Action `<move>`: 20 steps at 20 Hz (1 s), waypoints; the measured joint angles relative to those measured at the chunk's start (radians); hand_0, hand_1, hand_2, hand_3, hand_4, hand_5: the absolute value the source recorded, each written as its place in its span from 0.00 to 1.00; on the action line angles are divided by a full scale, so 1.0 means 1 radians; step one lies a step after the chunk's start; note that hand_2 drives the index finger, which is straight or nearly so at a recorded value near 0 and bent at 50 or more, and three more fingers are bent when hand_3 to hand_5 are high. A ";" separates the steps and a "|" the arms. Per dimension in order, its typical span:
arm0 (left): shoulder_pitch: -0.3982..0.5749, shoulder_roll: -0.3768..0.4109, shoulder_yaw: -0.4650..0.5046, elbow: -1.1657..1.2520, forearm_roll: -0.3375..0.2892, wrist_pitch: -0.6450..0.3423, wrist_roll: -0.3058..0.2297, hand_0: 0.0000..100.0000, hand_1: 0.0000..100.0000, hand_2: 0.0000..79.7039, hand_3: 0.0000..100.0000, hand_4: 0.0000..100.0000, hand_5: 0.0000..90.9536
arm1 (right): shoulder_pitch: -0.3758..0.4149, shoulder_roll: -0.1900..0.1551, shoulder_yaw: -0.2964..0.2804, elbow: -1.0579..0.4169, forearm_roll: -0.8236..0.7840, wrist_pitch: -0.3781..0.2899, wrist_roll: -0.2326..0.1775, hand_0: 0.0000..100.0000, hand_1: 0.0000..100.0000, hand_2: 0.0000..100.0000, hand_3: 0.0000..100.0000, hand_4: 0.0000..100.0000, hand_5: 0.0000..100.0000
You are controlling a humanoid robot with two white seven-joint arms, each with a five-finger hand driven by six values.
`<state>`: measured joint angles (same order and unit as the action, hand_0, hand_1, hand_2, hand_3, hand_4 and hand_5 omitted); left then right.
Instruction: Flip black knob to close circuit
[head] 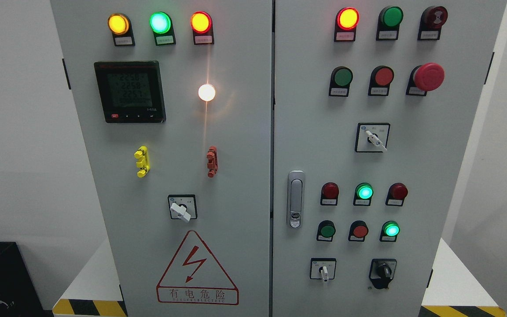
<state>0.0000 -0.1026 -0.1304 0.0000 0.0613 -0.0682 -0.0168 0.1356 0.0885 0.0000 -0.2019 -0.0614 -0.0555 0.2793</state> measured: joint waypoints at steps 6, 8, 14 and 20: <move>0.000 0.000 0.000 0.000 0.000 0.000 0.000 0.12 0.56 0.00 0.00 0.00 0.00 | 0.000 0.000 0.000 0.003 0.002 -0.005 0.000 0.00 0.08 0.00 0.00 0.00 0.00; 0.000 0.000 0.000 0.000 0.000 0.000 0.000 0.12 0.56 0.00 0.00 0.00 0.00 | -0.001 0.000 0.000 0.004 0.002 -0.005 0.000 0.00 0.08 0.00 0.00 0.00 0.00; 0.000 0.000 0.000 0.000 0.000 0.000 0.000 0.12 0.56 0.00 0.00 0.00 0.00 | -0.001 0.001 0.000 0.001 0.003 -0.006 0.004 0.00 0.08 0.00 0.00 0.00 0.00; 0.000 0.000 0.000 0.000 0.000 0.000 0.000 0.12 0.56 0.00 0.00 0.00 0.00 | 0.007 0.007 -0.029 -0.047 0.031 -0.001 0.016 0.00 0.08 0.00 0.00 0.00 0.00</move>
<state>0.0000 -0.1025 -0.1304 0.0000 0.0614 -0.0682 -0.0168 0.1422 0.0957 -0.0292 -0.2492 -0.0307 -0.0569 0.2956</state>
